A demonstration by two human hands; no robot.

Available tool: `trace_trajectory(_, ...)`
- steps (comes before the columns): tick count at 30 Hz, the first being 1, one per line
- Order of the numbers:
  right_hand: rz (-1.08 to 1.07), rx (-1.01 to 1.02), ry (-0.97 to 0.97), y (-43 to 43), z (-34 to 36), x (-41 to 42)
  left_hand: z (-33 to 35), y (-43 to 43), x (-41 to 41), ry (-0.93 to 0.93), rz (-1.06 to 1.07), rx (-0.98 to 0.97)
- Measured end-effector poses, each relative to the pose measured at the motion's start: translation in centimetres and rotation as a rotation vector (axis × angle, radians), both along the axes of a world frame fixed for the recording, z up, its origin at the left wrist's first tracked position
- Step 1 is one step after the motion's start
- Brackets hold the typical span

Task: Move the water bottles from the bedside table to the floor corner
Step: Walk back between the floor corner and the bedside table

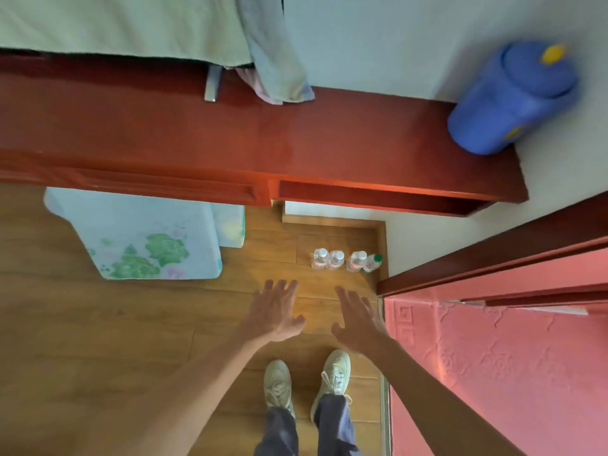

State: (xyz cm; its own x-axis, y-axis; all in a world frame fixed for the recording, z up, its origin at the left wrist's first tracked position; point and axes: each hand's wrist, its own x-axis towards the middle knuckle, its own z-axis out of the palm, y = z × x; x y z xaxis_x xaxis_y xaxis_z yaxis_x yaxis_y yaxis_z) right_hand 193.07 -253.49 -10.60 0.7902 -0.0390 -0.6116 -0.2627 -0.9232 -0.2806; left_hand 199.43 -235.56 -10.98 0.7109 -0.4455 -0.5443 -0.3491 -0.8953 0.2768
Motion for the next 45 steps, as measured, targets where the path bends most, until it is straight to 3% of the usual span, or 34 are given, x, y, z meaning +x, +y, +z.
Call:
trace_trajectory(8,0.127,0.0,-0.137,5.2,11.0,-0.8,9.1,6.7,-1.0,-0.1,0.156,-0.135)
trace_trajectory(20,0.376,-0.001,-0.27,15.5,18.1,3.5,16.1,19.1,-3.2,-0.165,0.468,-0.178)
trace_trajectory(37,1.129,0.021,-0.431,40.1,21.2,18.9,20.1,39.2,-0.2,-0.319,1.045,-0.05)
trace_trajectory(45,1.303,0.156,-0.444,53.4,22.7,26.6,22.1,48.3,3.1,-0.332,1.295,0.041)
